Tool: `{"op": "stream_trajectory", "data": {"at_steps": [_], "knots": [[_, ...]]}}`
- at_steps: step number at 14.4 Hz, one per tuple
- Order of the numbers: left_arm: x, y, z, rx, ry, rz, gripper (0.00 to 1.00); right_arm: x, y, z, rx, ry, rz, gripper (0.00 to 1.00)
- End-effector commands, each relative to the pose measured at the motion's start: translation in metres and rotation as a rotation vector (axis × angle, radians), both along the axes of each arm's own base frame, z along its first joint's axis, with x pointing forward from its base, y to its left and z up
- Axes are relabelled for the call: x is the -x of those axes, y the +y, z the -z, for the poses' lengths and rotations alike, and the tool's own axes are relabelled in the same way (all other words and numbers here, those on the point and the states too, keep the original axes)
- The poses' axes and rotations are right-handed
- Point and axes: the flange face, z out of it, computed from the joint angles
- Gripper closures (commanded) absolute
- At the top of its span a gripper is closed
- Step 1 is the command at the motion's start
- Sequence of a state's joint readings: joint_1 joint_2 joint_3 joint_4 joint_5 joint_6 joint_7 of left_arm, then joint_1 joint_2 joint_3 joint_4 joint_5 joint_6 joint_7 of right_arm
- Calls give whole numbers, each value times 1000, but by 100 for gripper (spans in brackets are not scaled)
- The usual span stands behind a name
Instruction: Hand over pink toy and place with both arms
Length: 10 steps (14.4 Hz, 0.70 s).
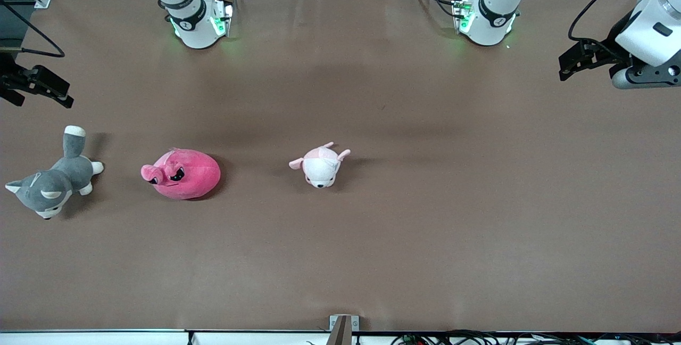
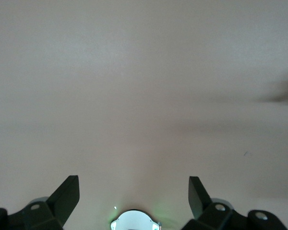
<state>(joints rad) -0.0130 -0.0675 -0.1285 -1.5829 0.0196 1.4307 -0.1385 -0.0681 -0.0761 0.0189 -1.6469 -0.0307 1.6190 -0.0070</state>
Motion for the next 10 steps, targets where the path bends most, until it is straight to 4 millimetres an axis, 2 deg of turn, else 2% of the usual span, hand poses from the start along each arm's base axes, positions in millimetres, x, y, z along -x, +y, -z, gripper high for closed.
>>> {"op": "stream_trajectory", "data": {"at_steps": [1, 10], "knots": [[1, -1, -4, 16, -2, 24, 0, 11, 0, 1, 15, -13, 10, 0], [-1, 2, -10, 18, -14, 16, 0, 12, -1, 1, 16, -10, 8, 0]]}}
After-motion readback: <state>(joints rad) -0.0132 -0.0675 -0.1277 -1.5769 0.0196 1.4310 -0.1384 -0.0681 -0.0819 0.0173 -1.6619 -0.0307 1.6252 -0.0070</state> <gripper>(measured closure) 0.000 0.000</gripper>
